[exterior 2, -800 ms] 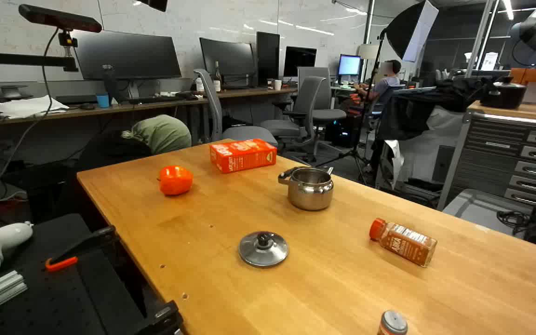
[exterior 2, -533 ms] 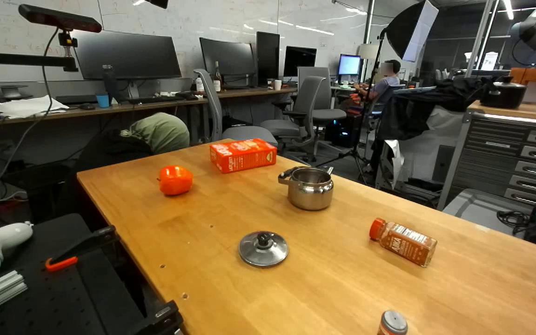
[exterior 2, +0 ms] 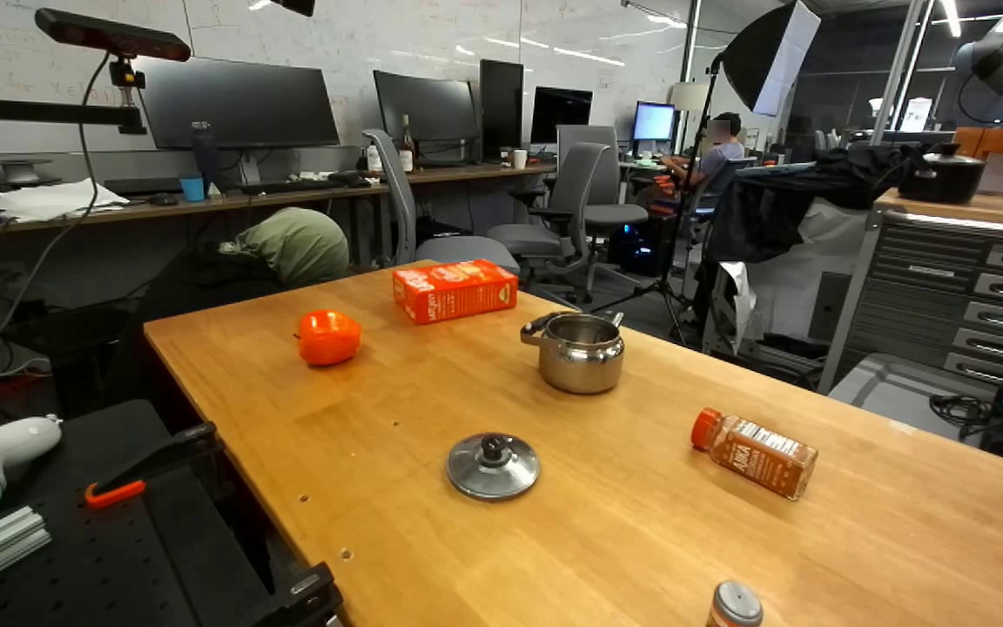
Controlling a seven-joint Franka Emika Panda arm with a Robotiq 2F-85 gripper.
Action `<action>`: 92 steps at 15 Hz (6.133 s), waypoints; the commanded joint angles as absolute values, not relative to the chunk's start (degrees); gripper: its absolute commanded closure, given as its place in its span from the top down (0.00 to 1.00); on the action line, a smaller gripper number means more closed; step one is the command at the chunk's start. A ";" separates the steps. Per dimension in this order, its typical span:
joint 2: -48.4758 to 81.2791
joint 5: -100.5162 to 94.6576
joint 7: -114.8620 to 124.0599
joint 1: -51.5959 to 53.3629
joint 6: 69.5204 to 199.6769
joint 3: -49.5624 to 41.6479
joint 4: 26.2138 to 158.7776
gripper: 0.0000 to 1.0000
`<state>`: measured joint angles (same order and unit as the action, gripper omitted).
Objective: Put the lid on the metal tea pot
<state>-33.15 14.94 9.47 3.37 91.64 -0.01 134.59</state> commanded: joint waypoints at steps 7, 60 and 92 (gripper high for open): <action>-33.45 12.11 5.80 1.01 93.80 0.53 135.23 1.00; -3.01 8.46 -8.12 -5.75 136.88 -8.49 146.06 1.00; 15.24 6.77 -7.82 -4.88 149.60 -2.63 142.72 1.00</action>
